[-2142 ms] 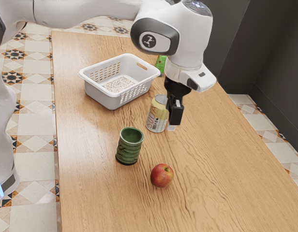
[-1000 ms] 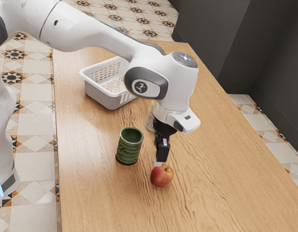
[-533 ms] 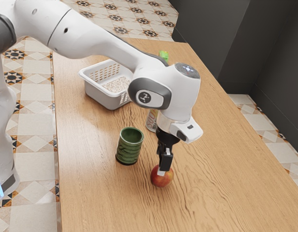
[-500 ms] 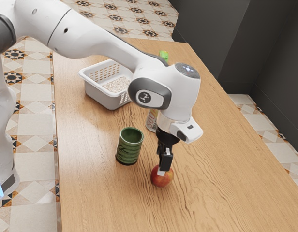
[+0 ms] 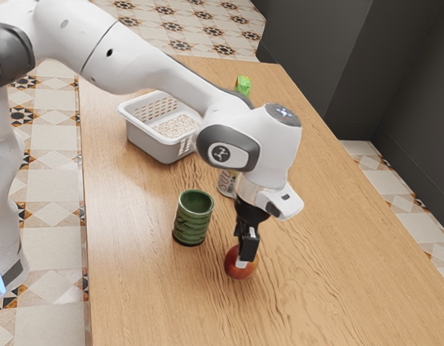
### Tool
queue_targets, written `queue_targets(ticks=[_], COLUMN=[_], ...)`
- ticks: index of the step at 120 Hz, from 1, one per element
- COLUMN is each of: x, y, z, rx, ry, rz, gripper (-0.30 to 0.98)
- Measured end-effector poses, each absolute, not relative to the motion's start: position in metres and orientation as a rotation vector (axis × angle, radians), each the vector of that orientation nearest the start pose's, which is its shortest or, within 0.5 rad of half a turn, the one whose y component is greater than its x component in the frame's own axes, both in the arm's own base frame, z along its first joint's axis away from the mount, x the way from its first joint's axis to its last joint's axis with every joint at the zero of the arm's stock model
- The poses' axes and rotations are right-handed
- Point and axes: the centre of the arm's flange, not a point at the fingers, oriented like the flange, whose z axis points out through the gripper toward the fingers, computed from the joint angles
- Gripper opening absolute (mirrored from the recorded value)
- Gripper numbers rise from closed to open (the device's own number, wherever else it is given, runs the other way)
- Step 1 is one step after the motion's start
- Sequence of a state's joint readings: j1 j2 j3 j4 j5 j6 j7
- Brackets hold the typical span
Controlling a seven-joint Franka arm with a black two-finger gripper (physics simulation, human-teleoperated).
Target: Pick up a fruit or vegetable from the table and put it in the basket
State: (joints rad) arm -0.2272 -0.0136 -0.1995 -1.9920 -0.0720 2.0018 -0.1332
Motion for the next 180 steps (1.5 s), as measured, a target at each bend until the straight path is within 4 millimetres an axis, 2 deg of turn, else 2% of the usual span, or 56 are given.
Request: queue_targets(ticks=[52, 72, 78, 97, 104, 112, 120, 131, 135, 138, 146, 151, 164, 180], x=[0.520, 0.520, 0.520, 0.521, 0.522, 0.524, 0.524, 0.517, 0.517, 0.516, 0.508, 0.495, 0.464, 0.454], y=[-0.224, -0.233, -0.236, -0.237, -0.237, -0.237, -0.237, -0.231, -0.220, -0.203, -0.132, -0.093, -0.025, 0.058], z=[0.438, 0.427, 0.425, 0.420, 0.422, 0.448, 0.500, 0.582, 0.612, 0.633, 0.677, 0.694, 0.699, 0.685], rx=[-3.194, -3.200, -3.208, -3.218, -3.218, -3.219, -3.218, -3.207, -3.200, -3.196, -3.176, -3.161, -3.145, -3.132], ry=[0.384, 0.403, 0.405, 0.398, 0.398, 0.405, 0.414, 0.419, 0.397, 0.357, 0.179, 0.084, -0.071, -0.280], rz=[0.059, 0.074, 0.081, 0.078, 0.064, -0.017, -0.147, -0.309, -0.355, -0.382, -0.424, -0.421, -0.327, -0.207], gripper=[0.69, 0.68, 0.64, 0.38, 0.33, 0.27, 0.25, 0.22, 0.22, 0.22, 0.22, 0.23, 0.23, 0.23])
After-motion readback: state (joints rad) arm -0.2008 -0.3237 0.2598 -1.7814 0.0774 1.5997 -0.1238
